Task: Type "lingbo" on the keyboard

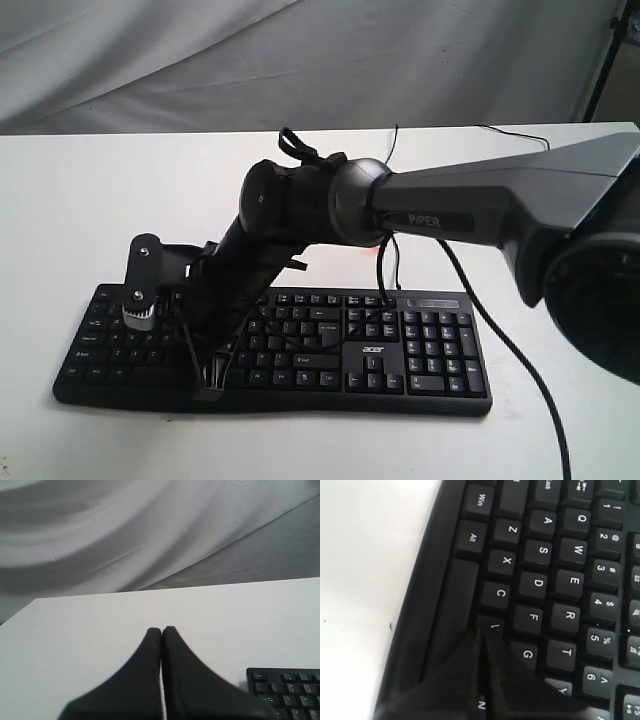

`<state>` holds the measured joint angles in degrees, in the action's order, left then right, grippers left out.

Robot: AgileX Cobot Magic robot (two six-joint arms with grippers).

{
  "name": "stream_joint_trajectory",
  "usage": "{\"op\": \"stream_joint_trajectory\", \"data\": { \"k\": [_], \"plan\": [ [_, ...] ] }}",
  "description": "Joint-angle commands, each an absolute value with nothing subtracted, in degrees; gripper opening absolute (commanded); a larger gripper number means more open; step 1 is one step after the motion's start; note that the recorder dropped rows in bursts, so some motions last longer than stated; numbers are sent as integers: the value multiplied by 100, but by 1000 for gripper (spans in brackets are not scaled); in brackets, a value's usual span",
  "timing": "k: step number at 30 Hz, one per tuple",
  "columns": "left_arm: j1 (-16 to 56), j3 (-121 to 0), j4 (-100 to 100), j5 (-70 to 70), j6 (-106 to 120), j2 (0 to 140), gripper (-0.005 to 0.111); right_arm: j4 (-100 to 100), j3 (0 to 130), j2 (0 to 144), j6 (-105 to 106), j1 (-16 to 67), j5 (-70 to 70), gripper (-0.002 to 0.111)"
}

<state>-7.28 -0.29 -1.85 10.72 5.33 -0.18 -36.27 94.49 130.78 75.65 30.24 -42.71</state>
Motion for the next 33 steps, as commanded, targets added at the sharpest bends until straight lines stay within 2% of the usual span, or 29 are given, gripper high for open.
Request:
{"op": "stream_joint_trajectory", "data": {
  "k": [1,33],
  "plan": [
    [-707,0,-182,1050,518,0,1,-3656,9473,13081,7619,3032,-4251,0],
    [-707,0,-182,1050,518,0,1,-3646,9473,12941,7608,2986,-4271,0]
  ]
}}
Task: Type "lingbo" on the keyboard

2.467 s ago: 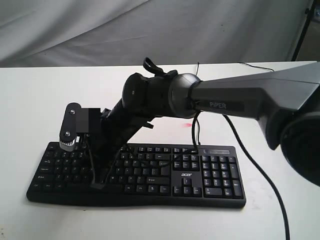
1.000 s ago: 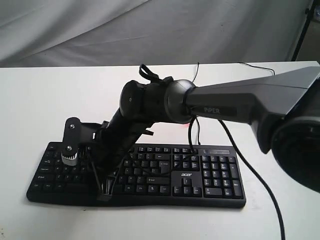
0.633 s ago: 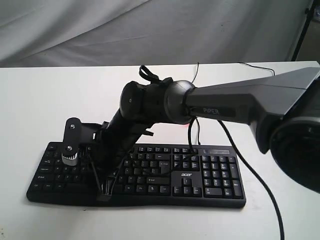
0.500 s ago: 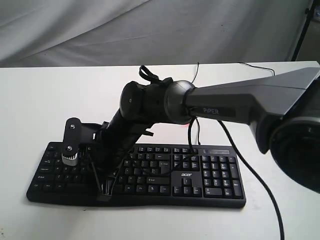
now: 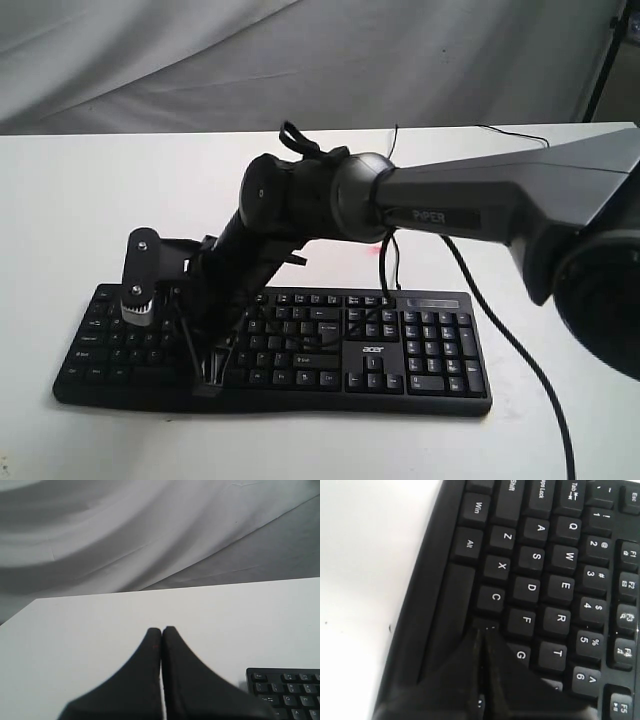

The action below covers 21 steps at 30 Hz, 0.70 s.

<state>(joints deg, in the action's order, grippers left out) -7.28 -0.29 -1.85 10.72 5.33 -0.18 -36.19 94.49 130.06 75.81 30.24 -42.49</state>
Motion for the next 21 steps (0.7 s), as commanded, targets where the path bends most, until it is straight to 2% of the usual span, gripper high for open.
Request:
{"op": "stream_joint_trajectory", "data": {
  "k": [1,21],
  "plan": [
    [-707,0,-182,1050,518,0,1,-3655,9473,12941,7608,2986,-4271,0],
    [-707,0,-182,1050,518,0,1,-3658,9473,12828,7548,2668,-4270,0]
  ]
}}
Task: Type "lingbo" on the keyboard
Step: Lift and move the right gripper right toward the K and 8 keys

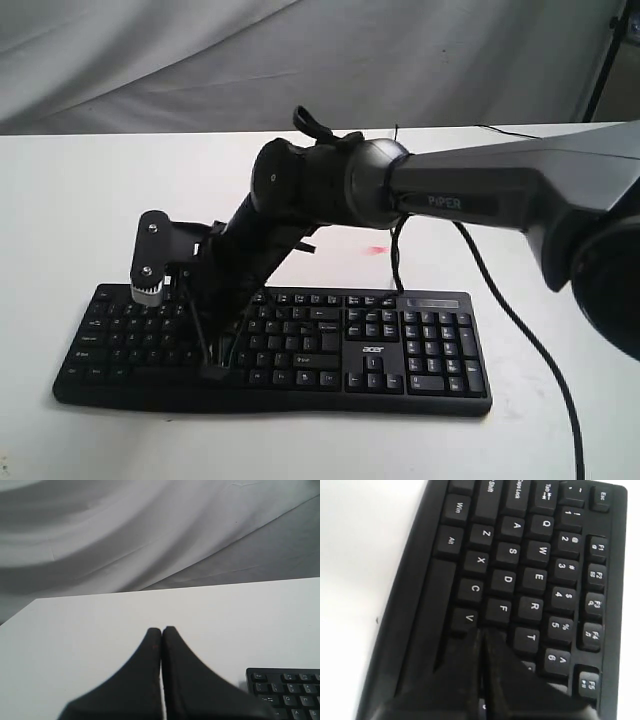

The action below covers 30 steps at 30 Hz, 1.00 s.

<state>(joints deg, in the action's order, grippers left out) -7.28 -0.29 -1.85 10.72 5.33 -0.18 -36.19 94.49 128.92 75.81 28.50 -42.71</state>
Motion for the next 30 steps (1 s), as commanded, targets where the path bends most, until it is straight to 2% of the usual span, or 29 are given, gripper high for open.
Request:
{"op": "stream_joint_trajectory", "data": {
  "k": [1,19,30],
  "plan": [
    [-707,0,-182,1050,518,0,1,-3683,9473,12828,7532,2619,-4270,0],
    [-707,0,-182,1050,518,0,1,-3799,9473,12673,7484,1998,-5041,0],
    [-707,0,-182,1050,518,0,1,-3885,9237,12685,7354,1998,-4633,0]
  ]
}}
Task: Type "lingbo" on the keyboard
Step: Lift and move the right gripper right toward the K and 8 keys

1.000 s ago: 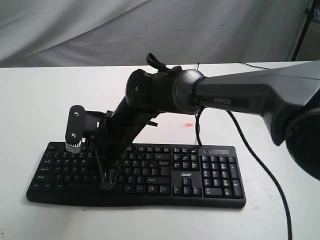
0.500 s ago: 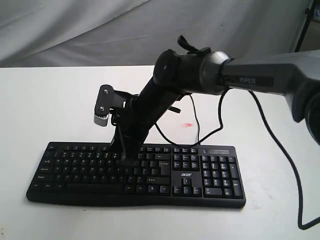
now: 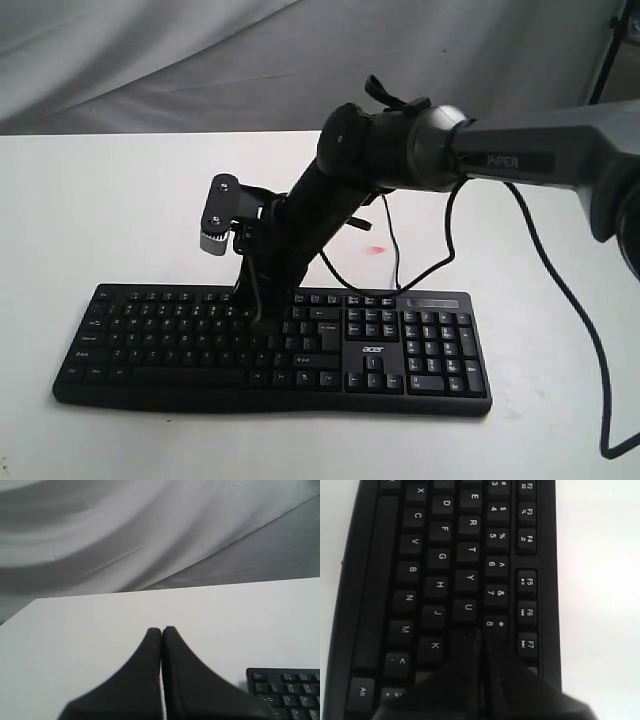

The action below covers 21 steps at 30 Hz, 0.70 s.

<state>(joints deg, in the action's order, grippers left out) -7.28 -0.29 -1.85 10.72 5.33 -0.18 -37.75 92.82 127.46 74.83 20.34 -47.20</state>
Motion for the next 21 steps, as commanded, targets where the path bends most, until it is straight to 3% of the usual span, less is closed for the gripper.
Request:
{"op": "stream_joint_trajectory", "data": {
  "k": [1,9,21],
  "plan": [
    [-707,0,-182,1050,518,0,1,-3885,9237,12685,7269,1998,-4633,0],
    [-707,0,-182,1050,518,0,1,-3895,8592,12426,7451,1998,-3793,0],
    [-707,0,-182,1050,518,0,1,-4190,8572,12357,7820,2008,-4230,0]
  ]
}}
